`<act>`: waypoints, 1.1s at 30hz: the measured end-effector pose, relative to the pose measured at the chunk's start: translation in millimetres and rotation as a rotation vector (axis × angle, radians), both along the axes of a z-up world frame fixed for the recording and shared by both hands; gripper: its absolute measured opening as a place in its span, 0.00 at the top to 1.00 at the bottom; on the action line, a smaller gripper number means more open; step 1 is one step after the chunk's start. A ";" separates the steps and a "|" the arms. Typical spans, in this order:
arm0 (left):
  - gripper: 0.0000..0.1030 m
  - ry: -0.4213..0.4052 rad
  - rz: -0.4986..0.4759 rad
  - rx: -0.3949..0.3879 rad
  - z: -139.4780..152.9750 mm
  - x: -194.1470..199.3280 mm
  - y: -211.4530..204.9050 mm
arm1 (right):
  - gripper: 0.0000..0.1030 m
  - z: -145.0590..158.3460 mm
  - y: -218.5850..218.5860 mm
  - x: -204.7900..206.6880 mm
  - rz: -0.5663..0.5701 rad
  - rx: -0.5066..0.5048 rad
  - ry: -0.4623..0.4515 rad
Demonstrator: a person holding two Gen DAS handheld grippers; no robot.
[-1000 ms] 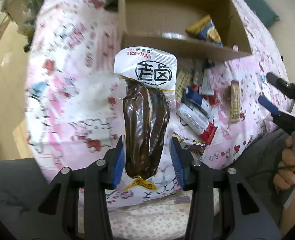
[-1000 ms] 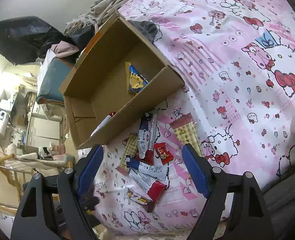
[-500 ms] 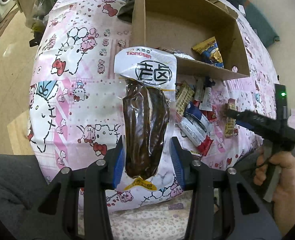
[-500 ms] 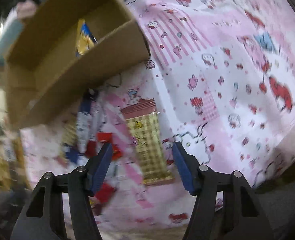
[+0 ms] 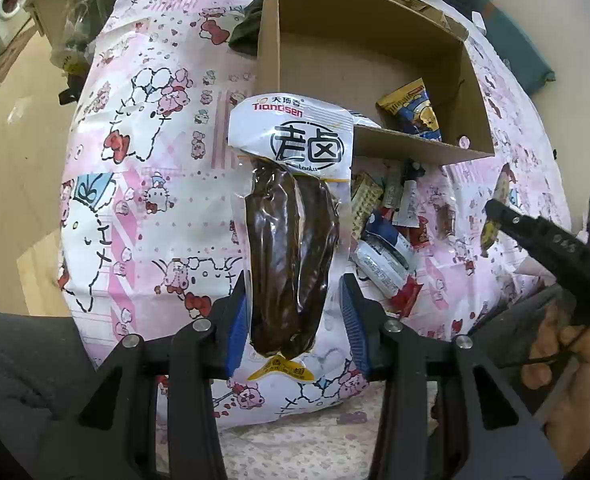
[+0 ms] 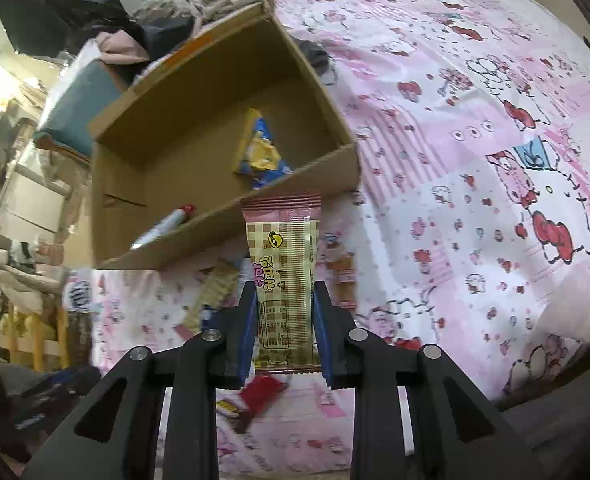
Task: Organize snacks
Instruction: 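Carry the Tiandsen bag into the box with left tool while right carries wafer bar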
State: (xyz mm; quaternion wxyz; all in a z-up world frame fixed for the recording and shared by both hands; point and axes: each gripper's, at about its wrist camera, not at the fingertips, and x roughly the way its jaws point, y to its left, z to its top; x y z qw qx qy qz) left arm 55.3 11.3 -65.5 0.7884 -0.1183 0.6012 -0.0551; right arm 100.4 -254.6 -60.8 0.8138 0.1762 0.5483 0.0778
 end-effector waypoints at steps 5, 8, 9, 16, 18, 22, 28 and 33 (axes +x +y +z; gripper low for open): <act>0.63 -0.029 0.016 0.004 8.0 -5.7 5.0 | 0.73 12.6 4.1 -5.2 0.009 0.083 -0.029; 0.63 -0.070 0.019 0.017 22.9 -8.8 5.8 | 0.73 25.6 12.1 -9.5 0.023 0.118 -0.051; 0.63 -0.082 0.018 0.015 28.3 -8.5 5.7 | 0.73 31.9 13.4 -9.3 0.031 0.132 -0.062; 0.63 -0.203 0.027 0.014 77.2 17.8 1.6 | 0.73 81.4 18.0 0.8 0.073 0.189 -0.163; 0.63 -0.225 0.021 0.026 86.7 29.9 -1.6 | 0.73 90.8 16.9 9.4 0.080 0.196 -0.184; 0.63 -0.244 0.006 0.026 100.0 57.3 -7.1 | 0.73 97.9 12.6 28.8 0.074 0.223 -0.190; 0.63 -0.257 0.009 0.053 104.8 95.1 -14.9 | 0.73 96.1 14.0 55.8 0.084 0.225 -0.185; 0.63 -0.237 0.014 0.056 94.6 118.4 -22.4 | 0.73 84.4 16.5 83.3 0.086 0.232 -0.160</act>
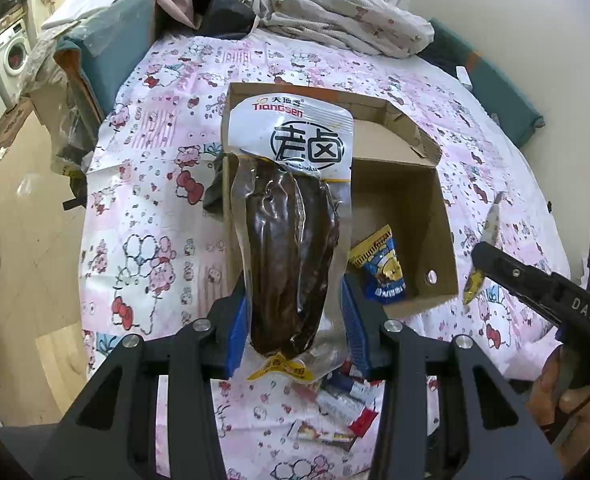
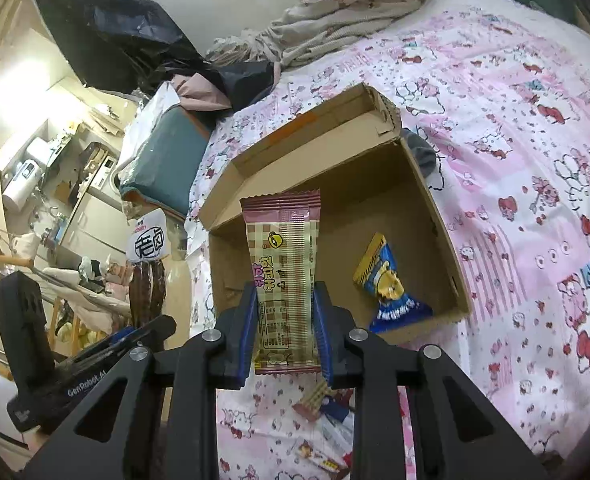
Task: Organize snacks
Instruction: 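Carry the Tiandsen bag into the box with left tool while right carries wafer bar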
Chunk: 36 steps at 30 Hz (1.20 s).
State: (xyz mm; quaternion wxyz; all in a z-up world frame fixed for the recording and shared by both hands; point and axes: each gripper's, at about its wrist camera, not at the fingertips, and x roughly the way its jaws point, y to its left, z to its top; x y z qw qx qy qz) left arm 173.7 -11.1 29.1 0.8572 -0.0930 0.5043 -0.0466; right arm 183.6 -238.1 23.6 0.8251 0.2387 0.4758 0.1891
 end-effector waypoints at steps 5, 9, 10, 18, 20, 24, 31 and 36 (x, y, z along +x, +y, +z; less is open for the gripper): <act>0.63 0.023 -0.005 0.004 -15.3 16.9 -10.5 | 0.73 -11.9 8.4 20.4 0.010 -0.001 0.024; 0.63 0.035 -0.008 0.011 -32.1 28.9 -18.5 | 0.73 -25.4 14.4 28.1 0.027 -0.017 0.033; 0.63 0.032 -0.009 0.012 -35.3 30.4 -19.4 | 0.73 -29.9 14.7 29.8 0.030 -0.018 0.038; 0.63 0.057 -0.004 0.027 -72.2 43.6 -19.5 | 0.73 -61.6 15.7 40.3 0.035 -0.041 0.097; 0.63 0.056 0.000 0.028 -76.5 46.6 -18.8 | 0.73 -68.0 15.7 41.5 0.043 -0.046 0.107; 0.63 0.050 -0.002 0.034 -81.4 50.1 -20.2 | 0.73 -82.9 14.5 47.9 0.043 -0.059 0.144; 0.63 0.048 -0.022 0.057 -88.0 53.3 -24.1 | 0.73 -93.9 16.8 52.7 0.050 -0.044 0.188; 0.62 0.058 -0.017 0.048 -93.6 56.3 -22.7 | 0.73 -101.1 19.5 54.2 0.058 -0.063 0.205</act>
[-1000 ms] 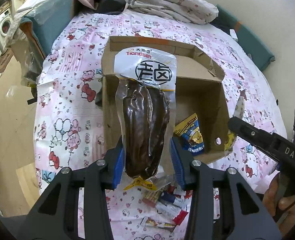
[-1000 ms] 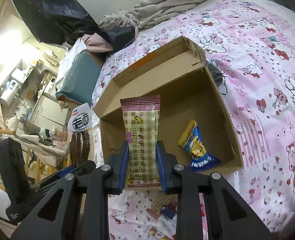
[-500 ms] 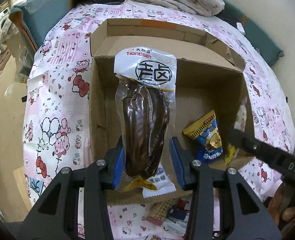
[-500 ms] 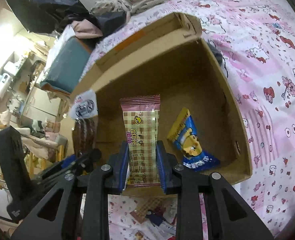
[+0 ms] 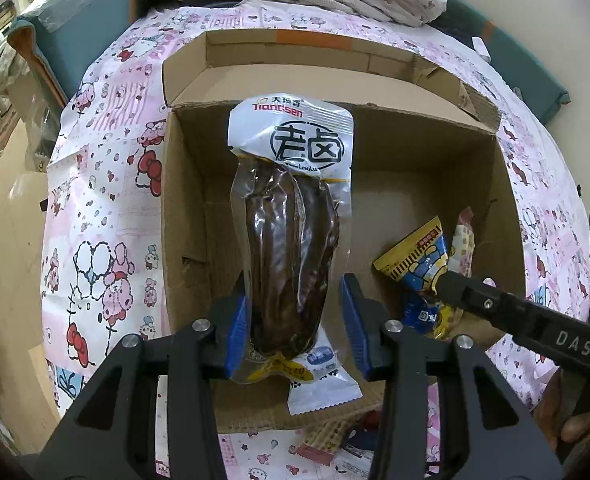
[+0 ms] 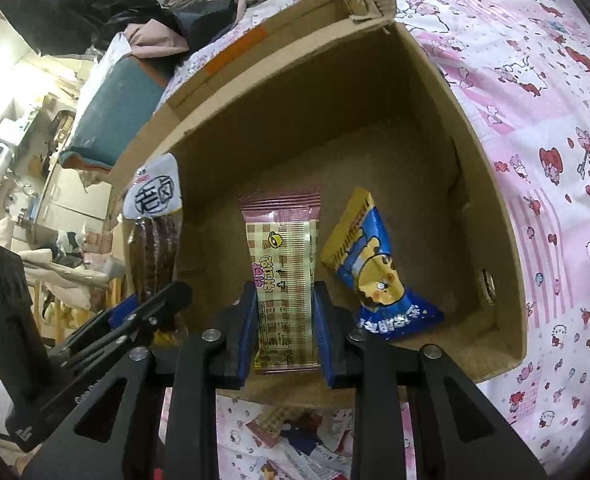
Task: Organize snacks
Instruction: 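Carry the Tiandsen bag into the box with left tool while right carries wafer bar, then open both tools to release the snacks in the box and withdraw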
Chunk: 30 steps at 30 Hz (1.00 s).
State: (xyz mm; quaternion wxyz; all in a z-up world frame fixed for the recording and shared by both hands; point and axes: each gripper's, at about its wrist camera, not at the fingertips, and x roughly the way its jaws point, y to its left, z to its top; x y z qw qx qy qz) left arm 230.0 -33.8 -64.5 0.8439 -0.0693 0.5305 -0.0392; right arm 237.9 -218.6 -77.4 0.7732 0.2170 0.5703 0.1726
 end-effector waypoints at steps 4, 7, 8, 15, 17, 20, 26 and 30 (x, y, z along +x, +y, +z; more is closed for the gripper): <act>0.61 0.005 0.001 0.007 -4.2 0.2 0.0 | 0.73 -6.1 0.9 2.9 -0.005 0.006 0.026; 0.61 0.025 -0.010 0.000 -7.9 2.9 -2.9 | 0.72 -9.9 1.4 4.1 0.000 -0.002 0.035; 0.61 0.026 -0.008 0.000 -8.6 4.0 -2.9 | 0.72 -12.9 1.6 5.1 0.002 0.004 0.048; 0.54 0.021 -0.014 0.020 -12.4 3.8 -4.3 | 0.70 -20.5 3.9 7.6 0.005 0.013 0.082; 0.53 0.025 -0.009 0.013 -13.0 4.4 -3.8 | 0.70 -18.7 5.3 8.0 0.014 0.005 0.072; 0.41 0.017 -0.017 0.016 -10.9 3.3 -4.8 | 0.70 -18.4 1.7 8.0 -0.004 0.031 0.076; 0.19 -0.026 -0.022 0.041 0.7 -1.7 -5.1 | 0.30 -5.9 -6.0 6.2 -0.049 0.047 0.019; 0.14 -0.051 -0.017 0.009 8.7 -5.2 -1.4 | 0.28 4.0 -10.1 5.1 -0.063 0.059 -0.019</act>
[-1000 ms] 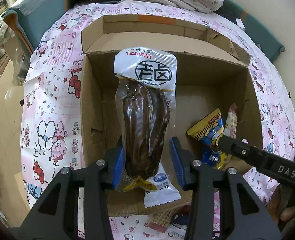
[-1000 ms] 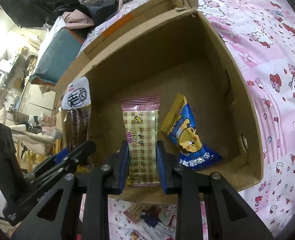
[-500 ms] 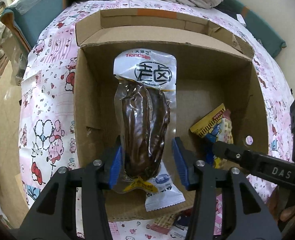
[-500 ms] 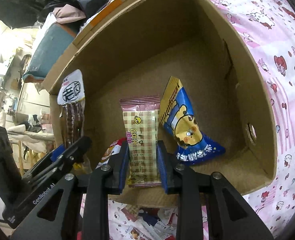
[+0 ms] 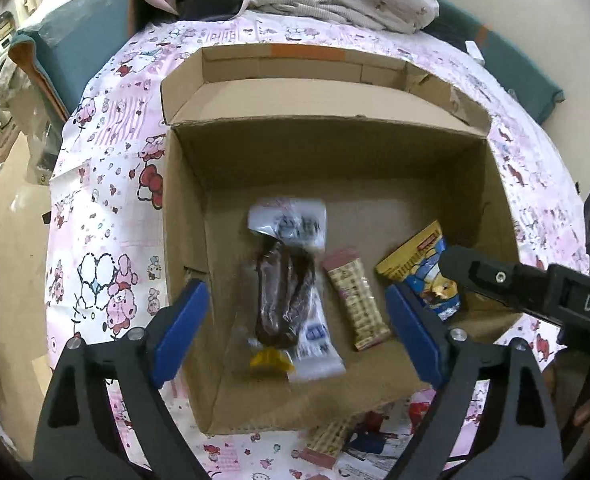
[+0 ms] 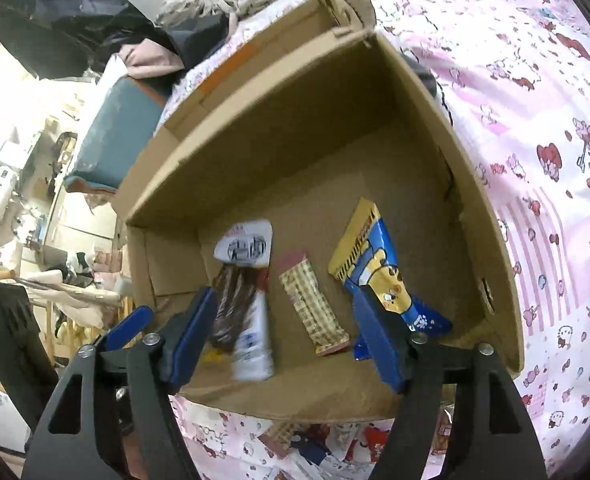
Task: Organize snacks
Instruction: 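Open both tools to release the snacks in the box and withdraw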
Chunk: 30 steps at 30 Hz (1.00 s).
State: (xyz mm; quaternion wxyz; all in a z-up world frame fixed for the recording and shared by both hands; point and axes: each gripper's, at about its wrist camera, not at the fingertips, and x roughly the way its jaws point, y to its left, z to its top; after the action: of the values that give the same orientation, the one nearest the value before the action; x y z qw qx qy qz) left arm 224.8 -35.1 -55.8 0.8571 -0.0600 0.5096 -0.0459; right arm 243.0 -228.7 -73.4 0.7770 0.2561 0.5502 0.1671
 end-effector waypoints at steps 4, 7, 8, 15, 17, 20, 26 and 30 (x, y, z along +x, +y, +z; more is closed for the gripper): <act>0.14 -0.011 0.004 -0.011 3.8 -3.2 1.5 | 0.28 3.6 -1.3 -1.6 0.001 0.013 -0.006; 0.14 -0.030 0.012 -0.022 8.2 -7.3 4.2 | 0.26 11.3 0.9 -2.9 0.009 0.004 -0.033; 0.14 -0.035 0.013 -0.023 9.8 -8.6 4.9 | 0.26 13.8 1.0 -3.6 0.009 0.006 -0.040; 0.14 -0.083 0.021 -0.030 25.1 -24.2 10.2 | 0.14 33.2 -1.2 -18.5 0.007 0.003 -0.098; 0.09 -0.091 0.022 -0.044 29.9 -28.8 13.9 | 0.14 37.6 -2.0 -23.6 0.007 -0.008 -0.104; 0.06 -0.106 0.031 -0.054 37.3 -37.1 19.5 | 0.14 47.3 -2.8 -34.0 0.014 -0.020 -0.125; 0.06 -0.118 0.043 -0.056 44.0 -55.4 29.7 | 0.14 56.5 -4.4 -54.8 0.034 -0.045 -0.153; 0.06 -0.122 0.056 -0.065 46.8 -68.4 35.9 | 0.14 57.6 -8.9 -70.1 0.029 -0.045 -0.153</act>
State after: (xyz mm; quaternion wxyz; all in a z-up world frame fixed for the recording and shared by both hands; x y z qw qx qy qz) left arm 156.3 0.7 -9.0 0.8851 -0.0990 0.4529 -0.0418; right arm 172.9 -237.6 -15.8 0.8200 0.2170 0.4964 0.1848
